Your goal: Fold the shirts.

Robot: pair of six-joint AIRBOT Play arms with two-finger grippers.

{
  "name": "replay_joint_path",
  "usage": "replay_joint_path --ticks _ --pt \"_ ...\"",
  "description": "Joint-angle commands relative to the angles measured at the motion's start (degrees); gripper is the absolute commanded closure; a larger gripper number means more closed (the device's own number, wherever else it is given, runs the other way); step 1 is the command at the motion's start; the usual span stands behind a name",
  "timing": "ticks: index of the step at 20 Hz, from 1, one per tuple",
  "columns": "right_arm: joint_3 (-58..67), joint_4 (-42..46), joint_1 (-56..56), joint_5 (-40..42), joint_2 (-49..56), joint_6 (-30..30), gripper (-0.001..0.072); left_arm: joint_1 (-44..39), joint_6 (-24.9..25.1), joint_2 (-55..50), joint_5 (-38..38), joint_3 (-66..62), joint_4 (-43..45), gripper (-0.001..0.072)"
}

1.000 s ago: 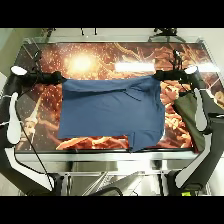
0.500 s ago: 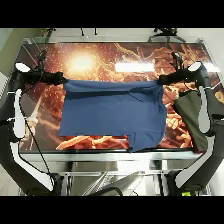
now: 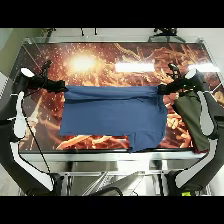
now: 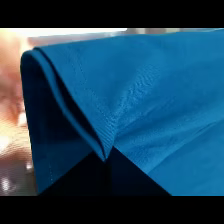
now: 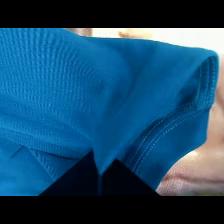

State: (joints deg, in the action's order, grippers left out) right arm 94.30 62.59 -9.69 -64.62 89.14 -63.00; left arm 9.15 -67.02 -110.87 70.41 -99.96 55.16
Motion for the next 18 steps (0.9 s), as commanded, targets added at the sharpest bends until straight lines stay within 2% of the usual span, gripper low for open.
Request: replay_joint_path --ticks 1,3,5,7,11,13,16,17,18 --pt "-0.68 0.44 0.24 0.92 -0.07 -0.04 0.0696 -0.35 0.11 -0.17 -0.9 1.16 0.83 0.0697" --pt "-0.68 0.61 0.92 0.94 0.33 -0.72 0.0696 -1.25 0.02 -0.15 -2.01 1.11 1.55 0.0697" --pt "-0.68 3.52 2.14 1.2 0.98 -4.83 0.0697 -2.64 -3.48 -0.15 -3.63 1.11 5.49 0.0698" --pt "-0.61 10.97 4.17 2.25 1.09 -9.88 0.0697 -4.09 -8.04 -0.13 -4.09 1.07 10.71 0.0698" --pt "-0.61 22.73 7.82 3.56 0.98 -17.33 0.0697 -5.11 -11.69 0.02 -5.14 0.96 12.9 0.0698" --pt "-0.61 25.59 8.07 3.52 0.96 -19.04 0.0698 -5.11 -11.76 0.02 -5.25 0.96 12.85 0.0698" --pt "-0.61 25.66 8.31 3.54 0.59 -18.43 0.0686 -5.44 -11.67 0.09 -4.74 0.94 12.68 0.0695" --pt "-0.55 25.49 8.57 3.54 0.24 -18.45 0.0576 -5.44 -11.67 0.22 -4.37 0.92 12.28 0.069" --pt "-0.44 25.31 8.76 3.54 -0.39 -18.47 0.0357 -5.44 -11.72 0.7 -4.17 0.92 12.22 0.0452"
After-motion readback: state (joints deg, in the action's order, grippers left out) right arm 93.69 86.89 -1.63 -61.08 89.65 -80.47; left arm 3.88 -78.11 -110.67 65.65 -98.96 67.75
